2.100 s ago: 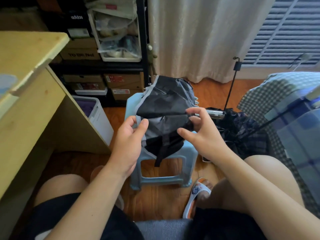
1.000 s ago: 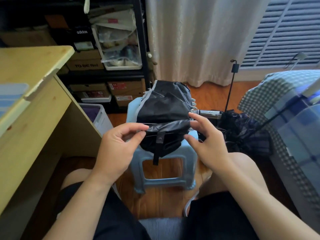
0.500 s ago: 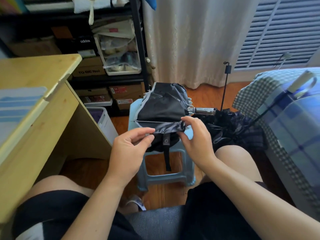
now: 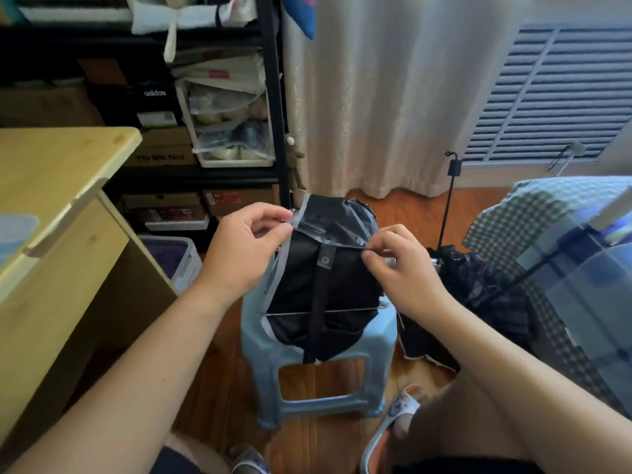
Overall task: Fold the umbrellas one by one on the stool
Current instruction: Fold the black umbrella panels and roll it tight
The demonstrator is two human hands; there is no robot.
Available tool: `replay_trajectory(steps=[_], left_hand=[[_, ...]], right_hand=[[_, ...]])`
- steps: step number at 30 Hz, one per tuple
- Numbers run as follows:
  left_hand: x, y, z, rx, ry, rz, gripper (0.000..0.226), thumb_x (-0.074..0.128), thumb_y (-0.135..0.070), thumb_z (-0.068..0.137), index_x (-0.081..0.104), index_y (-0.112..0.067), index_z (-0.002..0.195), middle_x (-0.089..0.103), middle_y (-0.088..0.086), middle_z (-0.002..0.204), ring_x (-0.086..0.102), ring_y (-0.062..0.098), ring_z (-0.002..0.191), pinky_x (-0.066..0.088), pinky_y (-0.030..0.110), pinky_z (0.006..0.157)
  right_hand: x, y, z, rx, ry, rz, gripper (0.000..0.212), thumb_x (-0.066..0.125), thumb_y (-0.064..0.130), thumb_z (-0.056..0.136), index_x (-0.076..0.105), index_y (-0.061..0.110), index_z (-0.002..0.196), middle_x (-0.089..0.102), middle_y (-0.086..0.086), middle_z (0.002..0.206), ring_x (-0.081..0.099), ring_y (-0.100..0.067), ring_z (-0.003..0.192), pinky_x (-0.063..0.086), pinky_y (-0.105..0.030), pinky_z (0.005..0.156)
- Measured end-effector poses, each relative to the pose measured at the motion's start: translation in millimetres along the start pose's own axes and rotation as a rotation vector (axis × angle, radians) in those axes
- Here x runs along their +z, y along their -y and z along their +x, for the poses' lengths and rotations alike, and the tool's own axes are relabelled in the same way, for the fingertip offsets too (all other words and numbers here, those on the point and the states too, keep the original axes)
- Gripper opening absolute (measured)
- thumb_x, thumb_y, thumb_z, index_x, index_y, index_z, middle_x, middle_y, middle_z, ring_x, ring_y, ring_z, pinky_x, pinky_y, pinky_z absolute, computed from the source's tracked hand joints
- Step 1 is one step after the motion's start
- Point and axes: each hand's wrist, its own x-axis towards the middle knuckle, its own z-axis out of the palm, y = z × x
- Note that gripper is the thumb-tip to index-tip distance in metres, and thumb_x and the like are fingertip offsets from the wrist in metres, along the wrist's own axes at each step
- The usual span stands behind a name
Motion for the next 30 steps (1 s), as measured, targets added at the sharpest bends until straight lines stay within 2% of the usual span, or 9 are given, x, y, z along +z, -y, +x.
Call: replay_trajectory(steps=[2, 4, 8, 11, 16, 18, 21, 25, 30], left_hand=[[10.1, 11.0, 25.9, -0.085, 0.019, -0.070, 0.017, 0.072, -0.014, 0.094, 0.073, -0.027, 0.105, 0.078, -0.003, 0.093, 0.073, 0.012, 0.095, 0.058, 0.034, 0.093], [20.1, 26.3, 43.9, -0.206, 0.094, -0.162, 0.020, 0.072, -0.020, 0.095, 0.070, -0.030, 0.113, 0.079, 0.000, 0.096, 0.073, 0.018, 0.098, 0.055, 0.044, 0.098], [32.2, 54.5, 62.1, -0.310, 0.198, -0.001, 0.020, 0.075, -0.021, 0.093, 0.071, -0.030, 0.110, 0.072, -0.004, 0.075, 0.066, 0.010, 0.076, 0.052, 0.034, 0.082], [33.3, 54.6, 73.2, -0.305, 0.199, 0.077, 0.009, 0.075, -0.020, 0.092, 0.076, -0.028, 0.093, 0.070, 0.002, 0.080, 0.063, 0.013, 0.075, 0.047, 0.028, 0.070], [31.0, 40.7, 76.5, -0.245, 0.196, 0.156, 0.006, 0.073, -0.022, 0.093, 0.074, -0.027, 0.091, 0.069, 0.003, 0.079, 0.058, 0.009, 0.069, 0.046, 0.022, 0.065], [29.7, 39.4, 70.1, -0.235, 0.179, 0.172, 0.006, 0.073, -0.022, 0.093, 0.074, -0.027, 0.089, 0.072, 0.005, 0.083, 0.062, 0.011, 0.073, 0.048, 0.023, 0.069], [25.1, 39.7, 60.1, -0.228, 0.166, 0.153, 0.007, 0.073, -0.021, 0.092, 0.074, -0.027, 0.088, 0.072, 0.007, 0.083, 0.063, 0.014, 0.075, 0.050, 0.032, 0.074], [20.0, 34.4, 51.7, -0.196, 0.134, 0.114, 0.007, 0.073, -0.022, 0.093, 0.074, -0.028, 0.091, 0.072, -0.005, 0.080, 0.062, -0.001, 0.072, 0.048, 0.025, 0.072], [17.9, 29.1, 41.8, -0.189, 0.122, 0.091, 0.008, 0.072, -0.021, 0.094, 0.074, -0.028, 0.090, 0.073, -0.001, 0.083, 0.064, 0.001, 0.075, 0.048, 0.025, 0.072]], right_hand=[[0.0, -5.9, 29.0, 0.098, 0.044, -0.029, 0.012, 0.066, 0.019, 0.099, 0.065, 0.024, 0.088, 0.065, 0.008, 0.091, 0.061, -0.007, 0.086, 0.049, -0.027, 0.076], [3.6, -16.8, 48.8, 0.146, 0.053, -0.029, 0.014, 0.067, 0.020, 0.098, 0.064, 0.029, 0.087, 0.066, 0.009, 0.083, 0.059, -0.007, 0.077, 0.046, -0.025, 0.070], [13.7, -38.3, 55.9, 0.219, 0.084, 0.025, 0.004, 0.073, 0.020, 0.095, 0.074, 0.024, 0.095, 0.067, 0.006, 0.077, 0.057, -0.001, 0.068, 0.046, -0.019, 0.067], [12.4, -41.5, 59.3, 0.235, 0.110, 0.084, 0.009, 0.076, 0.016, 0.092, 0.075, 0.022, 0.098, 0.064, 0.009, 0.075, 0.054, 0.001, 0.063, 0.045, -0.014, 0.064], [-3.2, -38.0, 59.9, 0.319, 0.082, 0.238, 0.020, 0.082, 0.016, 0.087, 0.069, 0.023, 0.101, 0.060, 0.008, 0.079, 0.055, -0.005, 0.067, 0.048, -0.021, 0.067], [-6.3, -36.7, 49.5, 0.334, 0.050, 0.156, 0.022, 0.084, 0.021, 0.085, 0.063, 0.021, 0.091, 0.057, 0.009, 0.073, 0.051, -0.005, 0.062, 0.045, -0.019, 0.062], [-3.8, -32.7, 23.4, 0.358, 0.129, 0.034, 0.022, 0.084, 0.028, 0.083, 0.063, 0.023, 0.082, 0.065, 0.005, 0.072, 0.053, -0.003, 0.061, 0.045, -0.018, 0.060], [0.8, -29.3, 2.1, 0.433, 0.124, -0.026, 0.017, 0.082, 0.032, 0.086, 0.066, 0.030, 0.090, 0.070, 0.009, 0.082, 0.061, -0.001, 0.070, 0.050, -0.021, 0.068], [4.2, -24.0, 2.4, 0.419, 0.080, 0.025, 0.019, 0.081, 0.031, 0.087, 0.064, 0.031, 0.096, 0.067, 0.008, 0.087, 0.059, -0.001, 0.074, 0.045, -0.011, 0.064]])
